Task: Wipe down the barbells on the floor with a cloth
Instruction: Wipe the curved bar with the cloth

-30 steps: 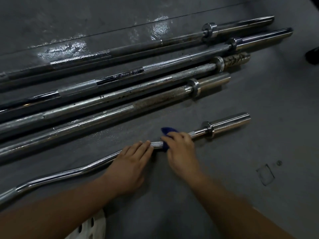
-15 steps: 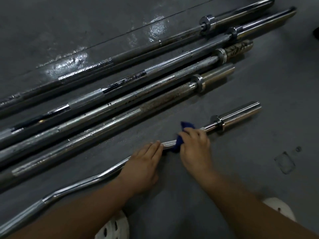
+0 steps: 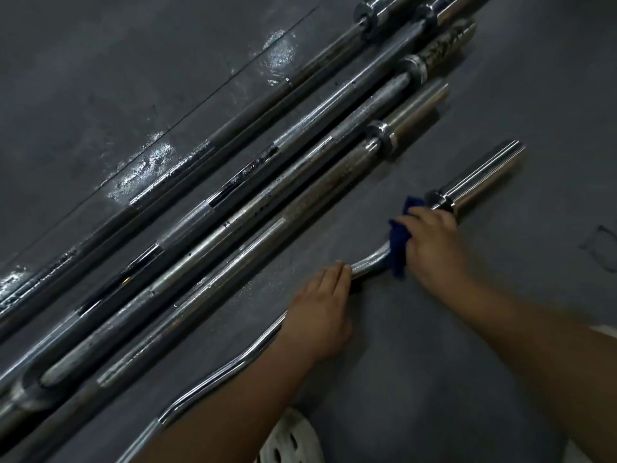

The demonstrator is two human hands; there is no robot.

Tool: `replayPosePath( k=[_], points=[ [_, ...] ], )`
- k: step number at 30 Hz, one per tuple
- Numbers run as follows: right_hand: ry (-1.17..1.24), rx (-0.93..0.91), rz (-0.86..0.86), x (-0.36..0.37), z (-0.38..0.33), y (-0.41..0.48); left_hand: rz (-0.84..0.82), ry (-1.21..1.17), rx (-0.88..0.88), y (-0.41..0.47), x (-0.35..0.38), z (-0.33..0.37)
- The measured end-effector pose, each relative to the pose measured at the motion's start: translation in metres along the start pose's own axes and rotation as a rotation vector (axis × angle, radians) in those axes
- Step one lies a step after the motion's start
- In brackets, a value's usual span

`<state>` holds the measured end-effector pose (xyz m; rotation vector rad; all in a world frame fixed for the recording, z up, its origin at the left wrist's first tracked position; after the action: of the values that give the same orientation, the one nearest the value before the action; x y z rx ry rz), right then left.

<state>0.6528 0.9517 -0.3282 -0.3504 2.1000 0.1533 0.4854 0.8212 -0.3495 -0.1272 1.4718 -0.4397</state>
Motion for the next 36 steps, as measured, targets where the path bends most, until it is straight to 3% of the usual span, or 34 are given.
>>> replayPosePath(
  k=[1, 4, 5, 8, 9, 12, 13, 14, 17, 18, 21, 23, 26, 28, 31, 33, 36],
  points=[
    [-0.031, -0.028, -0.022, 0.008, -0.009, -0.004, 0.006, 0.003, 0.0, 0.0, -0.001, 0.001],
    [-0.084, -0.363, -0.233, 0.026, -0.035, -0.022, 0.009, -0.005, 0.008, -0.001, -0.003, 0.004],
    [-0.094, -0.356, -0.232, 0.021, -0.028, -0.015, 0.001, -0.011, 0.008, -0.001, -0.003, 0.004],
    [0.03, -0.039, -0.019, 0.003, -0.003, 0.001, 0.003, -0.014, -0.004, -0.002, -0.003, 0.002],
    [0.027, -0.042, -0.011, 0.005, -0.012, -0.002, 0.008, -0.013, -0.006, -0.002, -0.002, 0.002],
    [-0.057, -0.394, -0.222, 0.025, -0.042, -0.026, -0.006, -0.011, 0.0, -0.002, -0.004, 0.004],
    [-0.072, -0.427, -0.267, 0.022, -0.035, -0.021, -0.02, -0.009, 0.005, -0.002, -0.003, 0.004],
    [-0.074, -0.37, -0.234, 0.016, -0.021, -0.01, -0.026, -0.006, 0.013, -0.002, -0.003, 0.004],
    [0.006, 0.087, 0.005, 0.003, 0.017, 0.007, -0.031, -0.003, 0.007, -0.002, 0.0, 0.004],
    [-0.019, 0.119, 0.048, 0.005, 0.01, 0.003, -0.021, 0.006, 0.007, -0.003, 0.0, 0.004],
    [0.014, -0.137, -0.088, 0.018, -0.017, -0.023, -0.023, 0.002, 0.001, -0.003, -0.002, 0.005],
    [0.054, -0.124, -0.048, 0.009, -0.001, -0.021, -0.039, -0.009, 0.002, -0.004, -0.001, 0.005],
    [0.408, 0.445, 0.274, -0.008, 0.023, -0.012, -0.01, -0.002, -0.007, -0.004, -0.003, 0.004],
    [0.623, 0.728, 0.305, 0.005, 0.017, -0.02, -0.005, -0.001, -0.013, -0.004, -0.001, 0.004],
    [0.715, 0.646, 0.238, 0.012, 0.001, -0.035, 0.003, 0.003, -0.021, -0.004, -0.002, 0.005],
    [0.827, 0.745, 0.258, 0.013, 0.018, -0.028, -0.008, -0.001, -0.018, -0.004, 0.0, 0.006],
    [1.0, 0.947, 0.513, 0.013, 0.033, -0.01, -0.035, -0.018, -0.003, -0.005, 0.0, 0.007]
  ],
)
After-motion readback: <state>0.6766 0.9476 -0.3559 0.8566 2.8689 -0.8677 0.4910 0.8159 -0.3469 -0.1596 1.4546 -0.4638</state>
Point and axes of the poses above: each hand's wrist, its own y-axis towards the middle knuckle, its own x-axis out of the palm, z = x × y, the point moved 6 cm from there along y, towards the middle knuckle, and after that the axes turned 14 degrees about y, right-handed, at the moved point
